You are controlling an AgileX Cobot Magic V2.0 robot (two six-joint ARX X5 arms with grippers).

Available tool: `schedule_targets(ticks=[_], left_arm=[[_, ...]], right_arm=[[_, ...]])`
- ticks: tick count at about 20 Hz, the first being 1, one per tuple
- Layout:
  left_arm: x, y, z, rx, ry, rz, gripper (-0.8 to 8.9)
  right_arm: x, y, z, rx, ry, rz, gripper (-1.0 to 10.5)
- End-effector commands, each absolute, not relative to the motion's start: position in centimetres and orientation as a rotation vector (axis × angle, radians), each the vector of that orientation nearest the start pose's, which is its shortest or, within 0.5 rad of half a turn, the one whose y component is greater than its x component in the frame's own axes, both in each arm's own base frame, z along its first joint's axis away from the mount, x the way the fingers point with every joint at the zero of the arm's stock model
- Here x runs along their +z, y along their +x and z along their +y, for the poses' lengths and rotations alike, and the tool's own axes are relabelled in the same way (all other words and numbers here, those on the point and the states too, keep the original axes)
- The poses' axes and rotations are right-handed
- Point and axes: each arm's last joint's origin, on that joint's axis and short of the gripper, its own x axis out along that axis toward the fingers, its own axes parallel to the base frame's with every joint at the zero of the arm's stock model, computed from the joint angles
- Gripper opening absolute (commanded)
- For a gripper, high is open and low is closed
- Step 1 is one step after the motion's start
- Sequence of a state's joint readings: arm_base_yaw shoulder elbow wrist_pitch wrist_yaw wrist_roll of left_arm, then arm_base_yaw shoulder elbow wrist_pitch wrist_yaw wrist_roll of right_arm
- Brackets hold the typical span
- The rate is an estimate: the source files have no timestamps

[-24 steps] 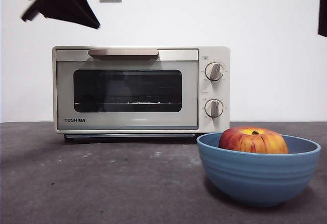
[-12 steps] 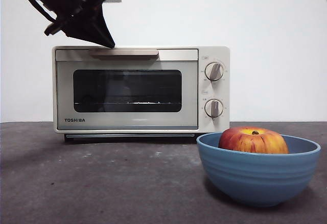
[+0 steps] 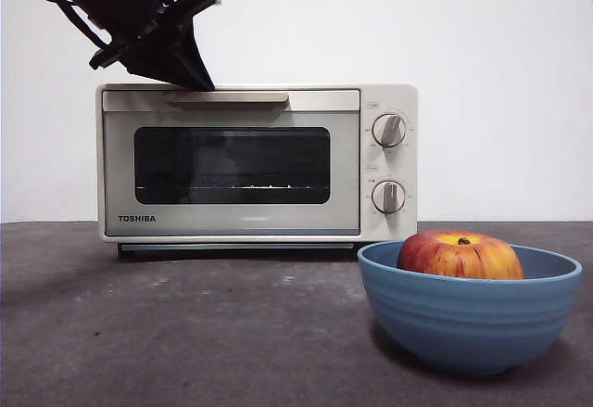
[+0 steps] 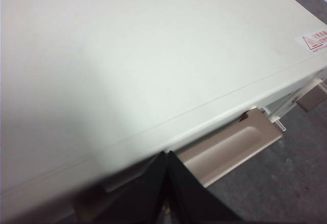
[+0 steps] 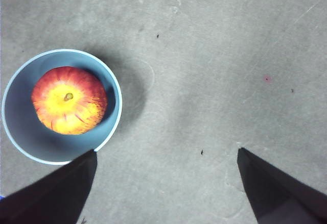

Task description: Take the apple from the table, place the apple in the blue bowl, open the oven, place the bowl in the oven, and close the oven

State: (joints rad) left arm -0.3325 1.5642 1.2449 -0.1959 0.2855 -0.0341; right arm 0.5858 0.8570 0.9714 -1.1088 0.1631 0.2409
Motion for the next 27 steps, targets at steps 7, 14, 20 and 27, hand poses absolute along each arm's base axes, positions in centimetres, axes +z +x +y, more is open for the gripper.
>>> schedule_targets(ticks=[7, 14, 20, 27], left_arm=[[27.2, 31.5, -14.5, -0.638, 0.045, 0.805, 0.07], [26.0, 29.1, -15.9, -0.677, 0.095, 1.013, 0.07], [25.4, 27.6, -16.4, -0.693, 0.132, 1.14, 0.07], [27.0, 26.9, -16.2, -0.704, 0.123, 1.082, 0.07]], right_arm=[[31.2, 11.7, 7.2, 0.259, -0.135, 0.957, 4.4], [31.2, 12.0, 6.6, 0.212, -0.144, 0.965, 4.4], [30.8, 12.1, 6.1, 0.216, -0.139, 0.995, 4.4], [26.0, 13.3, 6.3, 0.311, -0.012, 1.076, 4.3]])
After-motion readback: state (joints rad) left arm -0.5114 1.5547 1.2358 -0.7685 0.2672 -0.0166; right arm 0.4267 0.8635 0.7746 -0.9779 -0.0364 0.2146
